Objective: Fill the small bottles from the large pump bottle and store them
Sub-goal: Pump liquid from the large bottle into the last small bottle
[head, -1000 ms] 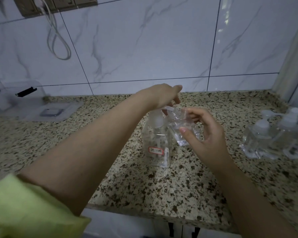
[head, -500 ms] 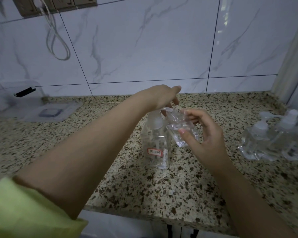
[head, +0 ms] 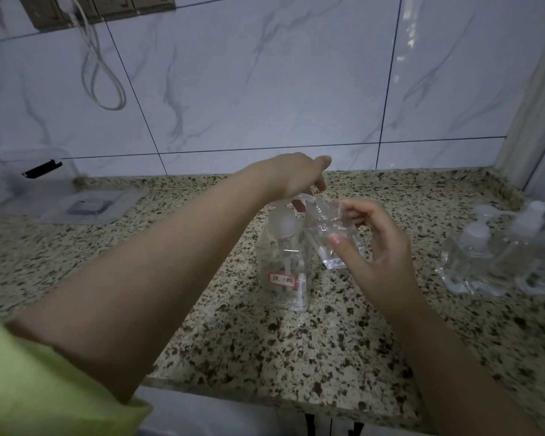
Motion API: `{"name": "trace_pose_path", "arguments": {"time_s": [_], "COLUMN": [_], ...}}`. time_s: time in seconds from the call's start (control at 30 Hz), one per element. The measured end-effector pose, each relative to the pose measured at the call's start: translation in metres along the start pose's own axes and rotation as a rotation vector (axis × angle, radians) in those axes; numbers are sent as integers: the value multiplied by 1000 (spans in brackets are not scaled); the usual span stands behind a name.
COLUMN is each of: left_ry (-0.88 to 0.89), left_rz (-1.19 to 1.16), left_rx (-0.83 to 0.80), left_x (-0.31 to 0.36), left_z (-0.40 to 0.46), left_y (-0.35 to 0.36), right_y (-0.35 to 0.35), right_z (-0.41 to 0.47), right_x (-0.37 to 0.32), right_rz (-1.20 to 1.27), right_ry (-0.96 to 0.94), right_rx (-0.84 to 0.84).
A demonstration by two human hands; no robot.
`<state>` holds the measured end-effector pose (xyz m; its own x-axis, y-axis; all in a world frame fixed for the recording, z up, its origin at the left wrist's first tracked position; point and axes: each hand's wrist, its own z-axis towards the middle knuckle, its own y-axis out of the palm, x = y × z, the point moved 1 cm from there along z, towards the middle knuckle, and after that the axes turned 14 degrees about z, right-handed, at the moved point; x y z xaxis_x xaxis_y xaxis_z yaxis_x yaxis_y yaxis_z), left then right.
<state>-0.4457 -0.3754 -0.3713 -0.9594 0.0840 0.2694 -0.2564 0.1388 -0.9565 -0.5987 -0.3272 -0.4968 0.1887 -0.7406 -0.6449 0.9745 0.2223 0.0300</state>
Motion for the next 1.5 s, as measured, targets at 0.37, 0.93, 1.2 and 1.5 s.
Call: {"name": "trace_pose_path", "arguments": {"time_s": [0.37, 0.93, 1.2, 1.5], "left_ry": [-3, -20, -56, -48], "left_rz": [-16, 70, 117, 100], "left_rx": [19, -2, 12, 18], "left_x": [-2, -1, 2, 1], "left_z": [-1, 1, -4, -4], "left_y": [5, 7, 8, 8], "right_y": [0, 0, -1, 0], "right_z": [0, 0, 1, 0], "right_x": [1, 0, 1, 1], "right_rz": [-14, -17, -19, -25], "right_ry": [5, 1, -3, 11], "right_rx": [-22, -22, -29, -23]}}
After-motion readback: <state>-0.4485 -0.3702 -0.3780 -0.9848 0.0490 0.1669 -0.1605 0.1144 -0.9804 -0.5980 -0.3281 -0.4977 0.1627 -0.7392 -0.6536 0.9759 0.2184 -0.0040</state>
